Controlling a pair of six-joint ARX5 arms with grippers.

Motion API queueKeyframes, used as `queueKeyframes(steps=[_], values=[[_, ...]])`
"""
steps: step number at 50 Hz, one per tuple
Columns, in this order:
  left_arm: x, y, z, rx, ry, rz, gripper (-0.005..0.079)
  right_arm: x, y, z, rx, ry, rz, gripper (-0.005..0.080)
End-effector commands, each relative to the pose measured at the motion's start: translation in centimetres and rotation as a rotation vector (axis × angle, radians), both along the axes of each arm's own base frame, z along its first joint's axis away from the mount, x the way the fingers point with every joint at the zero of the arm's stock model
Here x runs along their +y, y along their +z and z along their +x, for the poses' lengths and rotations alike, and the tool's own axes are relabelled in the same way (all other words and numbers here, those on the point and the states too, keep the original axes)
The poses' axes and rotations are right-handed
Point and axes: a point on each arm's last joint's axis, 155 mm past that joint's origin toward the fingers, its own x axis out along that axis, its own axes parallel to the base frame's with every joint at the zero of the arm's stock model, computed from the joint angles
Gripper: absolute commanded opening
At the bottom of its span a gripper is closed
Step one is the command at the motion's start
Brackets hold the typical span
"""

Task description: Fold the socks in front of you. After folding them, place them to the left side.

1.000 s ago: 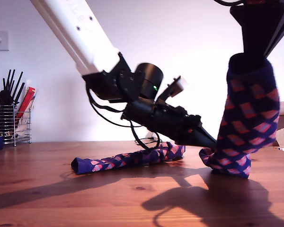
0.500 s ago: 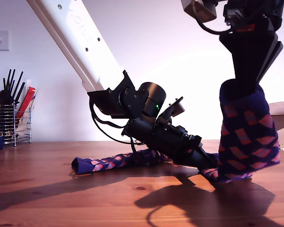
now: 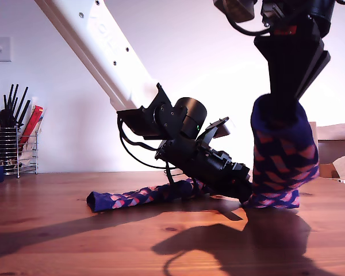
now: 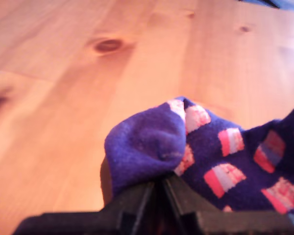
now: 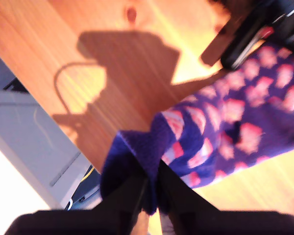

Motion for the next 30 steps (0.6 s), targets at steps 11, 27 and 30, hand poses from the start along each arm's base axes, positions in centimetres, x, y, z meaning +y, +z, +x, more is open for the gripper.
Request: queueKeyframes(steps=[11, 27, 30], values=[[0.9, -4.1, -1.0, 0.08, 0.002, 0.065, -0.0024, 0.2, -1.9, -0.8, 0.063, 0.023, -0.037, -0.0012], [1.2, -1.8, 1.9, 0.069, 0.119, 0.141, -0.0024, 0.3, -1.9, -1.2, 0.073, 0.022, -0.042, -0.0012], [1.8, -1.5, 2.5, 0.069, 0.141, 0.17, -0.0024, 0.2, -1.9, -1.3, 0.077, 0.022, -0.045, -0.0012]])
